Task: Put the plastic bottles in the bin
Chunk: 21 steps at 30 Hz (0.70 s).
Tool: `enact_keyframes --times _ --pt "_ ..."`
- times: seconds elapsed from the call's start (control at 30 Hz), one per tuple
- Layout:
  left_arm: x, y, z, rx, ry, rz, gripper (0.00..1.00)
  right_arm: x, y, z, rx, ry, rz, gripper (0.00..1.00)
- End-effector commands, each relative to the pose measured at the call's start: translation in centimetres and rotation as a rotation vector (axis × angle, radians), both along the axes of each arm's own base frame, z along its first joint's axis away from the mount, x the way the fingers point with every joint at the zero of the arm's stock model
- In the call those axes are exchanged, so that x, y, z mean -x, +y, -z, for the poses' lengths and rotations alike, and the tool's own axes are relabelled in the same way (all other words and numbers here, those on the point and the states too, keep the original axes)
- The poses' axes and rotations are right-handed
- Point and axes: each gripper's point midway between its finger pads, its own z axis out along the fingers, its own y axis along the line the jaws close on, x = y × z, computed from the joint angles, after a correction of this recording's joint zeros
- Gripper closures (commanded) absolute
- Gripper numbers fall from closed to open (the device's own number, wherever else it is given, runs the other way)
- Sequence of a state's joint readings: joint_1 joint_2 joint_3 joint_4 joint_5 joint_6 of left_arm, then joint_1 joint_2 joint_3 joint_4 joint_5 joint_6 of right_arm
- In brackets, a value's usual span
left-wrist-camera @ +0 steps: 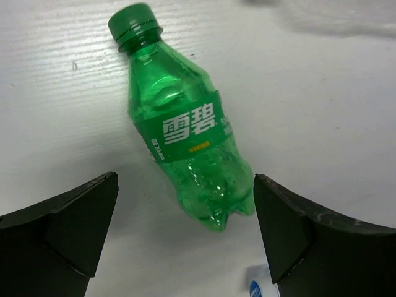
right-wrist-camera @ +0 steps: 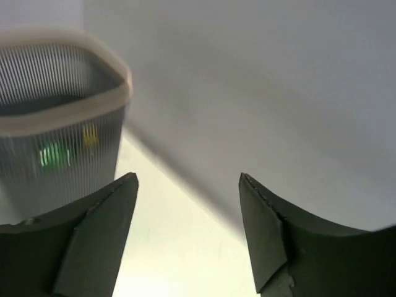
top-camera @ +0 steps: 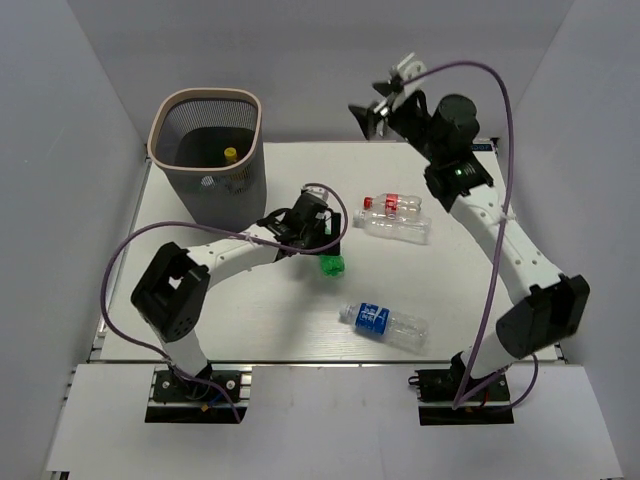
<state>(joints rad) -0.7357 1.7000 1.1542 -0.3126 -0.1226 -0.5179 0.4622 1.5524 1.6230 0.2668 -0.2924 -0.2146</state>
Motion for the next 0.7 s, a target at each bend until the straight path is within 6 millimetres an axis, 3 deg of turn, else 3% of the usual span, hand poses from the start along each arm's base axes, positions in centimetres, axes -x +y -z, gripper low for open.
enact_keyframes --times 0.0,0.07,0.1,0.17,0.2,0.23,0.27,0.3,0.33,0.4,0.43,0.47,0.5,0.53,0.6,0.63,0.67 --pt "0.0 0.2 0.7 -0.05 0.049 -0.076 0.0 0.2 -4.3 11.5 0.141 0.34 0.095 0.27" --pt "0.2 -0.1 2.5 -0.091 0.091 -0.082 0.0 1.2 -6.5 14.6 0.177 0.444 0.104 0.26" --pt "0.0 0.0 3.0 -0.102 0.1 -0.098 0.0 2.9 -7.7 16.4 0.194 0.499 0.094 0.26" --pt "0.2 -0.4 3.9 -0.116 0.12 -0.096 0.0 5.1 -7.9 19.0 0.243 0.559 0.018 0.26" --pt "0.6 -0.7 4.3 -0.125 0.127 -0.085 0.0 6.5 -8.6 18.6 0.246 0.562 -0.006 0.29" --pt "0.4 -0.9 4.5 -0.126 0.128 -0.085 0.0 8.0 -8.6 20.6 0.273 0.605 -0.065 0.32" --pt "0.8 -1.3 4.5 -0.127 0.127 -0.073 0.04 9.2 -8.5 21.4 0.308 0.618 -0.108 0.39" --pt "0.8 -1.3 4.5 -0.132 0.124 -0.065 0.09 10.6 -8.5 21.3 0.311 0.618 -0.171 0.55" --pt "0.6 -2.0 4.1 -0.122 0.106 -0.048 0.22 11.8 -8.1 21.5 0.344 0.59 -0.25 0.65" --pt "0.4 -2.2 3.3 -0.108 0.086 -0.041 0.37 14.8 -7.8 22.9 0.355 0.675 -0.368 0.85" --pt "0.1 -2.4 1.9 -0.091 0.051 -0.024 0.51 15.7 -7.5 22.6 0.384 0.624 -0.44 0.86" --pt "0.1 -2.4 1.1 -0.085 0.034 -0.015 0.55 18.1 -7.5 24.1 0.38 0.748 -0.511 0.86" --pt "0.2 -2.5 0.3 -0.083 0.012 -0.007 0.6 18.8 -7.4 24.1 0.385 0.764 -0.545 0.84" --pt "-0.3 -2.9 -1.6 -0.067 -0.03 0.013 0.66 20.5 -7.3 24.5 0.404 0.793 -0.613 0.66" --pt "-1.0 -2.9 -5.8 -0.032 -0.116 0.016 0.66 22.8 -7.6 26.1 0.44 0.863 -0.7 0.52" --pt "-1.7 -3.0 -8.5 -0.017 -0.181 0.026 0.69 23.4 -7.4 26.5 0.456 0.876 -0.723 0.31" --pt "-2.0 -2.7 -10.5 -0.011 -0.224 0.02 0.7 23.7 -7.6 27.5 0.487 0.873 -0.737 0.17"
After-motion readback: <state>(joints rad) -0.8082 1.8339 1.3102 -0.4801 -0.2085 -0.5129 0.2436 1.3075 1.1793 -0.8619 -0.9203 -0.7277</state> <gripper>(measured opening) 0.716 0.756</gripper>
